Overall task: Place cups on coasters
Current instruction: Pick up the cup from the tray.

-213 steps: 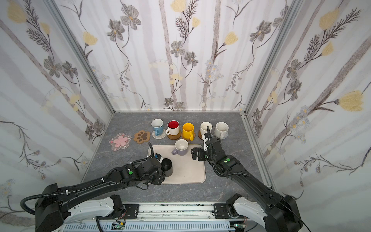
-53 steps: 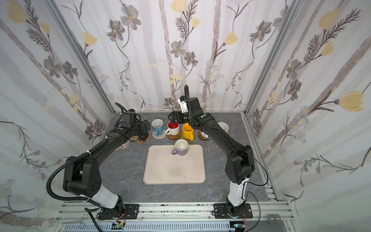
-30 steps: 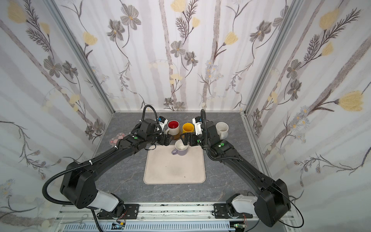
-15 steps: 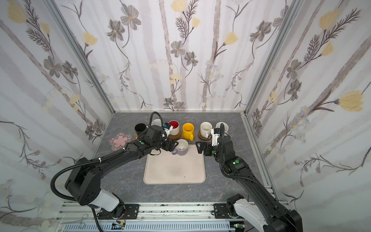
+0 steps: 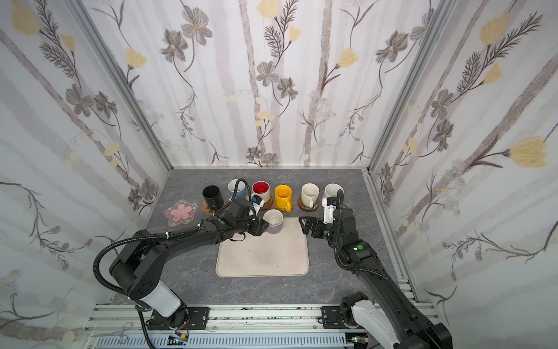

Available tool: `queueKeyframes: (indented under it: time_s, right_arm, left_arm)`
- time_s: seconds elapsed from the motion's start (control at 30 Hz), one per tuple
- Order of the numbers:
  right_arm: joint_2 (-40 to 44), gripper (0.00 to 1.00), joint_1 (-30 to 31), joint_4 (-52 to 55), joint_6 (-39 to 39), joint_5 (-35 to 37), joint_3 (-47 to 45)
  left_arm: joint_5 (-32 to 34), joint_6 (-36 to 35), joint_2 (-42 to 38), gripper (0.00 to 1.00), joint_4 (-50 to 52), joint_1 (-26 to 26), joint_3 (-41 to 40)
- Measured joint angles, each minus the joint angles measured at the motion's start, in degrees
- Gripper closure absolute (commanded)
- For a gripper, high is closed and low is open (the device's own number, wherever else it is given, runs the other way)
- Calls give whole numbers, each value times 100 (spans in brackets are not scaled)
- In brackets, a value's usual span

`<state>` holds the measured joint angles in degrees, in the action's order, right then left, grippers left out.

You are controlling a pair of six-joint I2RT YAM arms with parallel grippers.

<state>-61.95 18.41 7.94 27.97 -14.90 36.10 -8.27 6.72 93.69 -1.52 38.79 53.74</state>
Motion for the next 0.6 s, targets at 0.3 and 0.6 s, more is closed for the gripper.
queueKeyframes:
  time_s: [0.3, 0.6]
  right_arm:
    - [-380, 0, -20, -20, -107, -109, 94]
    - [-612, 0, -28, -39, -151, -190, 234]
  left_arm:
    - [15, 101, 142, 52, -306, 85, -114]
    - [70, 127, 350, 67, -260, 118, -116]
